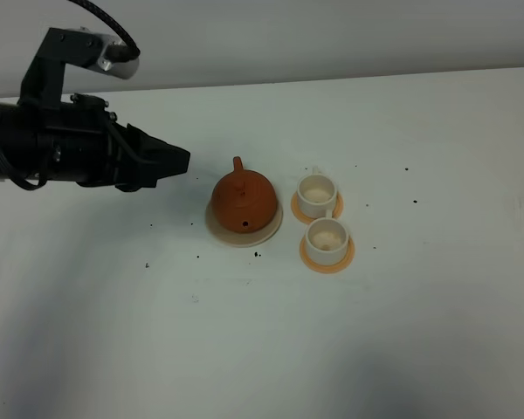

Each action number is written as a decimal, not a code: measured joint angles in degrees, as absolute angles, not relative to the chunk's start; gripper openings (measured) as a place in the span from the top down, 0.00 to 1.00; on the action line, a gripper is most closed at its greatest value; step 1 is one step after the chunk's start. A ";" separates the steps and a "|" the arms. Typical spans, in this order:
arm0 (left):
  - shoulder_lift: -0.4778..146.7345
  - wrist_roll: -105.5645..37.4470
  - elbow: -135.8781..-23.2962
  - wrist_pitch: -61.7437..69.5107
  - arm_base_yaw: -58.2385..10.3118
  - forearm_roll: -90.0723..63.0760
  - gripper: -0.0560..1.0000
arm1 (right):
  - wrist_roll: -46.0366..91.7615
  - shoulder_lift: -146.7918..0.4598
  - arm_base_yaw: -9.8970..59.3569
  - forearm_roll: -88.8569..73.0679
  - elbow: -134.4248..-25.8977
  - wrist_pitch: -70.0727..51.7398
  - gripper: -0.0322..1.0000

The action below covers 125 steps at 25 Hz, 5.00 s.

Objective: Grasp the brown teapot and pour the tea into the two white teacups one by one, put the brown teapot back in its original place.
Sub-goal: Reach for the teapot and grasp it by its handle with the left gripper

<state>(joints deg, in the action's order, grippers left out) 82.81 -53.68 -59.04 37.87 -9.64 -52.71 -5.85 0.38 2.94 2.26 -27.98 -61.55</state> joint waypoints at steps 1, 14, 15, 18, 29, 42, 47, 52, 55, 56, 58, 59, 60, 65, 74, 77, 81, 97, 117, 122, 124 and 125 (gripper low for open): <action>82.81 -52.52 -60.08 37.87 -9.64 -51.87 0.55 | -5.85 0.38 2.94 2.26 -27.98 -61.55 0.73; 102.51 -21.75 -86.72 42.32 -23.10 -18.88 0.52 | -5.85 0.38 2.88 2.20 -27.98 -61.55 0.73; 105.21 -18.47 -89.43 42.85 -24.20 -14.90 0.52 | -5.85 0.38 2.88 2.20 -27.98 -61.55 0.73; 112.74 -10.73 -98.87 45.20 -27.05 -5.39 0.52 | -5.85 0.38 2.88 2.20 -27.98 -61.55 0.73; 131.90 -5.17 -118.04 49.30 -28.40 0.00 0.52 | -5.85 0.38 2.88 2.02 -27.98 -61.55 0.73; 137.26 -9.73 -118.22 48.15 -24.75 1.93 0.52 | -5.85 0.38 2.88 2.02 -27.98 -61.55 0.73; 138.85 -10.82 -118.22 46.32 -24.52 1.70 0.52 | -5.85 0.38 2.88 2.02 -27.98 -61.55 0.73; 138.85 -11.07 -118.28 46.33 -24.39 1.70 0.52 | -5.85 0.38 2.88 2.02 -27.98 -61.55 0.73; 138.92 -11.07 -118.28 47.84 -24.02 1.90 0.52 | -5.85 0.38 2.88 2.02 -27.98 -61.55 0.73; 138.92 -11.07 -118.28 48.02 -23.86 1.84 0.52 | -5.85 0.38 2.88 2.02 -27.98 -61.55 0.73; 138.92 -11.07 -118.28 48.74 -23.41 1.88 0.52 | -5.85 0.38 2.88 2.02 -27.98 -61.55 0.73; 138.92 -11.07 -118.28 49.05 -23.26 1.98 0.52 | -5.85 0.38 2.88 2.02 -27.98 -61.55 0.73; 138.92 -11.07 -118.28 49.42 -23.01 2.16 0.53 | -5.85 0.38 2.88 2.02 -27.98 -61.55 0.73; 138.92 -11.07 -118.28 52.44 -22.30 3.50 0.54 | -5.85 0.38 2.88 2.02 -27.98 -61.55 0.73; 138.86 -10.97 -118.40 57.54 -21.70 4.12 0.54 | -5.85 0.38 2.88 2.02 -27.98 -61.55 0.73; 138.63 -10.97 -118.46 59.43 -21.64 4.12 0.54 | -5.85 0.38 2.88 2.02 -27.98 -61.55 0.73; 138.37 -10.97 -118.46 62.02 -21.64 4.07 0.54 | -5.85 0.38 2.88 2.02 -27.98 -61.55 0.73; 138.37 -10.97 -118.56 65.70 -21.60 4.79 0.54 | -5.85 0.38 2.88 2.02 -27.98 -61.55 0.73; 138.37 -10.97 -118.56 68.47 -21.60 5.10 0.54 | -5.87 0.38 2.88 2.02 -27.98 -61.55 0.73; 138.31 -10.50 -118.56 68.47 -21.60 4.75 0.54 | -5.87 0.38 2.88 2.02 -27.98 -61.55 0.73; 138.19 -10.23 -118.56 68.47 -21.60 4.63 0.54 | -5.87 0.38 2.88 2.02 -27.98 -61.55 0.73; 138.11 -10.15 -118.56 68.47 -21.60 4.50 0.54 | -5.87 0.38 2.88 2.02 -27.98 -61.55 0.73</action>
<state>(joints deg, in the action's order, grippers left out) 138.11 -10.15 -118.56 68.47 -21.60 4.50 -5.87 0.38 2.88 2.02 -27.98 -61.55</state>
